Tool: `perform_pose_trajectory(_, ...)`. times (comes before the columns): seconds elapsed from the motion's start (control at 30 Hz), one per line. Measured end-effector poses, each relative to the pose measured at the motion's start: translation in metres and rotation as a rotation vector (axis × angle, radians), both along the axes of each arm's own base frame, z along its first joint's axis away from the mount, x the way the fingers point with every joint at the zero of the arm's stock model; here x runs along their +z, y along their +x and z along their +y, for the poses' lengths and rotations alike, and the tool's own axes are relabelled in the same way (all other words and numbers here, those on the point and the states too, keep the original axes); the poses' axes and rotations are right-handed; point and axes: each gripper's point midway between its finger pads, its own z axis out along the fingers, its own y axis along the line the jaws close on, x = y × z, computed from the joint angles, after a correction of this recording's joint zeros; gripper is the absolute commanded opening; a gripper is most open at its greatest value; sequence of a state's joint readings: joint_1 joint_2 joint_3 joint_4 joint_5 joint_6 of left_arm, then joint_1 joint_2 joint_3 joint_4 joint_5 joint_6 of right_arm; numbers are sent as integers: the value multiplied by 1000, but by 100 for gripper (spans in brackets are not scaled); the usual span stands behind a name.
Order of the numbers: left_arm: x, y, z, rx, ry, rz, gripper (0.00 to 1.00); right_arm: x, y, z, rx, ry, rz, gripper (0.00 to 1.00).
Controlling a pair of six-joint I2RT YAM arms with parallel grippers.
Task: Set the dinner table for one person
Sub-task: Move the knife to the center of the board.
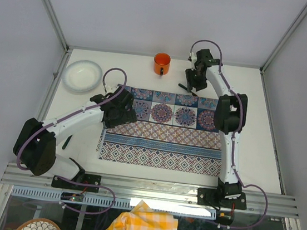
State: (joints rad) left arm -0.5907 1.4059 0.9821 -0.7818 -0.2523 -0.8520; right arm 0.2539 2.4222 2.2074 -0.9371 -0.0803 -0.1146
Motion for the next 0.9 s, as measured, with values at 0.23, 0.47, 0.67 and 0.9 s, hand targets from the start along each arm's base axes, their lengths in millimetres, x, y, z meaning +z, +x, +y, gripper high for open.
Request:
perform_pose_trajectory(0.23, -1, 1, -1, 0, -5, -5, 99, -17, 0, 5, 12, 18, 28, 49)
perform_pose_trajectory(0.47, -2, 1, -1, -1, -5, -5, 99, -21, 3, 8, 22, 29, 27, 48)
perform_pose_trajectory(0.67, -3, 0, -3, -7, -15, 3, 99, -21, 7, 9, 25, 30, 17, 41)
perform_pose_trajectory(0.9, -4, -1, -4, -10, -18, 9, 99, -22, 12, 10, 31, 19, 0, 21)
